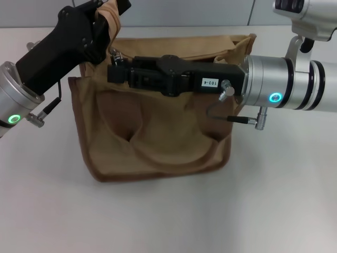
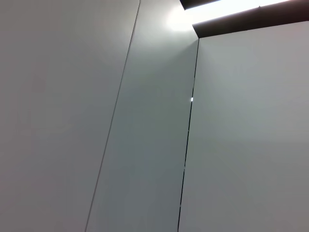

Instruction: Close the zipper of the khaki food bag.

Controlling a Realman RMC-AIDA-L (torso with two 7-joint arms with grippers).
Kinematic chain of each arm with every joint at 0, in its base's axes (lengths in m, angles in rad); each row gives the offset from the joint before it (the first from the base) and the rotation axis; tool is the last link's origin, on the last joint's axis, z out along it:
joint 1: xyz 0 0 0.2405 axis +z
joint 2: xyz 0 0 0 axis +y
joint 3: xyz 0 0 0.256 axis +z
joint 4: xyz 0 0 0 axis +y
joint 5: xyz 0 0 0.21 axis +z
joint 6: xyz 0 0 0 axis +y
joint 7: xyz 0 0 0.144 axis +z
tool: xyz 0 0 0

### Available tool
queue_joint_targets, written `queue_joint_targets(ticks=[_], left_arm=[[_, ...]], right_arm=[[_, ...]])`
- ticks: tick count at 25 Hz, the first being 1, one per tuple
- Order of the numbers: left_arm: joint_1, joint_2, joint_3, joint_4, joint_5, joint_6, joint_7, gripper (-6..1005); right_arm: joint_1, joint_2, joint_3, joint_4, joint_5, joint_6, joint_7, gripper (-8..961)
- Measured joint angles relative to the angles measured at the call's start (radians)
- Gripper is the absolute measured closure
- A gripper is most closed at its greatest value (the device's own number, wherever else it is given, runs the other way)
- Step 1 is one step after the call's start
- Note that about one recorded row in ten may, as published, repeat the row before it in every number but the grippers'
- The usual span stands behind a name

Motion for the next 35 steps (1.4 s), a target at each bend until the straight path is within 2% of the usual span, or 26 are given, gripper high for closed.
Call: queue_joint_targets(ticks=[7, 15, 20, 29, 35], left_arm=[[0.001, 0.000, 0.000, 0.000, -0.003, -0.002, 0.001, 1000], [0.007, 0.000, 0.000, 0.000, -0.004, -0.003, 0.002, 1000], [0.011, 0.000, 0.000, 0.000, -0.005, -0.003, 0.002, 1000], [0.033, 0.003, -0.010, -0.001, -0.007, -0.003, 0.002, 1000], [0.089, 0.007, -0.022, 0.009, -0.055, -0.001, 0.002, 1000]], right_arm=[[-0.001, 0.000, 0.000, -0.001, 0.005, 0.012, -0.001, 533], [-0.024, 0.000, -0.008, -0.007, 0.034, 0.038, -0.030, 698], [-0.026, 0.000, -0.009, -0.009, 0.035, 0.039, -0.031, 919], [-0.065, 0.000, -0.004, -0.031, 0.036, 0.039, -0.028, 953], [-0.130, -0.003, -0.001, -0.092, 0.039, 0.032, 0.001, 954]])
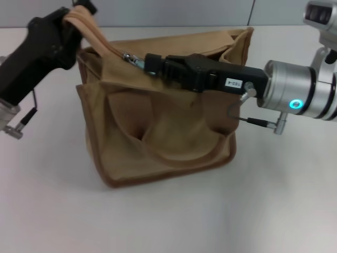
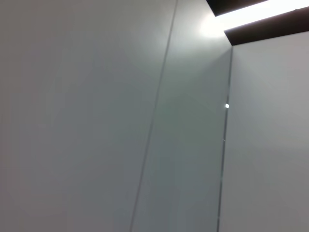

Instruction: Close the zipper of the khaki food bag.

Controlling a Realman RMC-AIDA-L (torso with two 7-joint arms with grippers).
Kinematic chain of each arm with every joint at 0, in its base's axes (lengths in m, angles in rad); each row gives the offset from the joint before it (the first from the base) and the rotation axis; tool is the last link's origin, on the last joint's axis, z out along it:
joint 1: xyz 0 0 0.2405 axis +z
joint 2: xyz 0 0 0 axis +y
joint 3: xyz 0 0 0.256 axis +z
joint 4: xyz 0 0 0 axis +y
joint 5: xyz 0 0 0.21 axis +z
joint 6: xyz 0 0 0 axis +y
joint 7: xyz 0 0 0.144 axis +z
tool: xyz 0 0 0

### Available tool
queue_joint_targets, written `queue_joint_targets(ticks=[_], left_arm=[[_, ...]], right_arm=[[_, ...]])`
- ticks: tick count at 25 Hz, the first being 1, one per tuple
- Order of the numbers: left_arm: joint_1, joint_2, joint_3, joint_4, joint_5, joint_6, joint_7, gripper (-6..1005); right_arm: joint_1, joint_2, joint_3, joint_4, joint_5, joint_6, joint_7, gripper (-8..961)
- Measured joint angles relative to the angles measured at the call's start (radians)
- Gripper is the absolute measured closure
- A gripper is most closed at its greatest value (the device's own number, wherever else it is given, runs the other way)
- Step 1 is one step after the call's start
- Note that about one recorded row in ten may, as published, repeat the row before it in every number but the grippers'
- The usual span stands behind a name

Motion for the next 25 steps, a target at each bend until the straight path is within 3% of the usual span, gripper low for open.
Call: queue_joint_targets(ticks=[11, 20, 25], left_arm=[[0.054, 0.003, -0.038, 0.014, -0.046, 0.000, 0.000, 1001], [0.078, 0.004, -0.086, 0.015, -0.050, -0.006, 0.000, 1001], [0.080, 0.003, -0.085, 0.015, -0.050, -0.010, 0.000, 1001]], right_arm=[[-0.055, -0.007, 0.005, -0.043, 0.001, 0.008, 0.030, 956], [-0.158, -0.011, 0.097, -0.106, 0.001, 0.012, 0.049, 957], [-0.178, -0.011, 0.117, -0.118, 0.001, 0.009, 0.054, 955]])
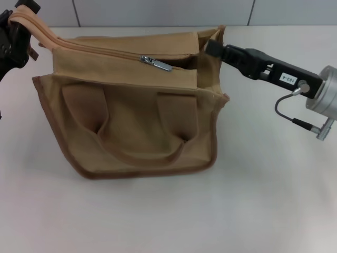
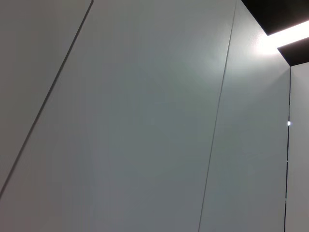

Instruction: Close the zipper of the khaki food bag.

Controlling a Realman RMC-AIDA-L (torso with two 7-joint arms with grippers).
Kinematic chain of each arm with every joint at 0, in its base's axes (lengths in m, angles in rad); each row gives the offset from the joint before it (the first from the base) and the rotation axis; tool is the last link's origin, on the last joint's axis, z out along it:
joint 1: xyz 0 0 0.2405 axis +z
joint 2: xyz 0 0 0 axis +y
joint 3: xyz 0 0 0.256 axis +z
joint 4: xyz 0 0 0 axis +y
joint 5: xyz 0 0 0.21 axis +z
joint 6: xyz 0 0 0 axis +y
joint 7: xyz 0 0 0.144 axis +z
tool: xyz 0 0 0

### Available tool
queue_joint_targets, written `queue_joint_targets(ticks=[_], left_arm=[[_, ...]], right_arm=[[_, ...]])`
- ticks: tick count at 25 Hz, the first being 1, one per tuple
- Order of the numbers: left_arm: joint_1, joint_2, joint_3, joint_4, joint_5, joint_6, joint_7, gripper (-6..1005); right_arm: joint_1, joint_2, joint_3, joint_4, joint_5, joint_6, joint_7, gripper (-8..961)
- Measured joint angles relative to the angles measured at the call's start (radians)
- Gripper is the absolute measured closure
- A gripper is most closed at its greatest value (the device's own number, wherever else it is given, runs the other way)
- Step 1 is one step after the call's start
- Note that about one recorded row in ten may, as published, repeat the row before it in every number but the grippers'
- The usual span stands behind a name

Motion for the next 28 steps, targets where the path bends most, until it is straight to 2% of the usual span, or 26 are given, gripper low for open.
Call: queue_joint_targets(ticks=[4, 7, 17, 20, 25, 28], left_arm=[[0.000, 0.000, 0.004, -0.002, 0.001, 0.002, 0.000, 1001], [-0.011, -0.003, 0.007, -0.010, 0.002, 0.014, -0.002, 1001], [-0.055, -0.007, -0.003, -0.044, -0.001, 0.066, -0.010, 1001], [-0.078, -0.008, -0.002, -0.053, -0.004, 0.072, -0.011, 1001], [-0.114, -0.008, 0.004, -0.071, -0.002, 0.064, -0.003, 1000], [-0.117, -0.008, 0.004, -0.073, -0.002, 0.062, -0.003, 1000]], right_arm=[[-0.007, 0.001, 0.014, 0.000, 0.000, -0.047, 0.000, 942], [0.004, 0.000, 0.008, -0.015, 0.000, -0.136, 0.001, 931], [0.008, 0.000, -0.016, -0.075, -0.045, -0.154, 0.083, 892], [0.008, 0.000, -0.034, -0.071, -0.057, -0.137, 0.084, 679], [0.008, 0.001, -0.048, -0.067, -0.076, -0.121, 0.084, 588], [0.005, 0.002, -0.050, -0.067, -0.077, -0.100, 0.094, 588]])
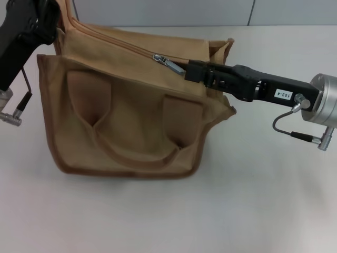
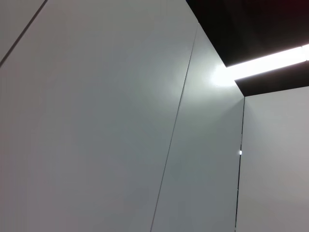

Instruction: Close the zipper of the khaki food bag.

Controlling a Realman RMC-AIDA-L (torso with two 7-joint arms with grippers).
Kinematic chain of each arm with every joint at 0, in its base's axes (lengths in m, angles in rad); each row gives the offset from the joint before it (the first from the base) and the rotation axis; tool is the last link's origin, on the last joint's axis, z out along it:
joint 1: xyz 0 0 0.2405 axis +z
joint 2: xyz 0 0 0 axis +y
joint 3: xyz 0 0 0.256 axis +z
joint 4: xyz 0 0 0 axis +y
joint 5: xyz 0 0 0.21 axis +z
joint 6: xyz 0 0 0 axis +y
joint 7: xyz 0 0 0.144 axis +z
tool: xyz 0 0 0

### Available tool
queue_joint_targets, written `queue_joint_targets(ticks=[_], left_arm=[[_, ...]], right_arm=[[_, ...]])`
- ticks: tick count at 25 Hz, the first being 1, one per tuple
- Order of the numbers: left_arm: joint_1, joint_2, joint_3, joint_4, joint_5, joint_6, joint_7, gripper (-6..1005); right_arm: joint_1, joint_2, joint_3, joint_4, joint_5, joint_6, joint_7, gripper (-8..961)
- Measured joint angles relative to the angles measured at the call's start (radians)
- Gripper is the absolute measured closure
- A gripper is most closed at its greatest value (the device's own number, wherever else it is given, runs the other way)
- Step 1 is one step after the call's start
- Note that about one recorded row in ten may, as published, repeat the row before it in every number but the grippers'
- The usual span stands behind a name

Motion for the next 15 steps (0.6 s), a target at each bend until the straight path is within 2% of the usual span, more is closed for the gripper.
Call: queue_joint_targets(ticks=[9, 15], left_arm=[[-0.002, 0.000, 0.000, -0.002, 0.002, -0.005, 0.001, 1000], [-0.002, 0.000, 0.000, -0.003, 0.003, -0.011, 0.015, 1000]], right_arm=[[0.005, -0.002, -0.014, -0.001, -0.007, 0.058, 0.072, 588], [0.028, -0.002, -0.016, -0.007, -0.030, 0.050, 0.103, 589]])
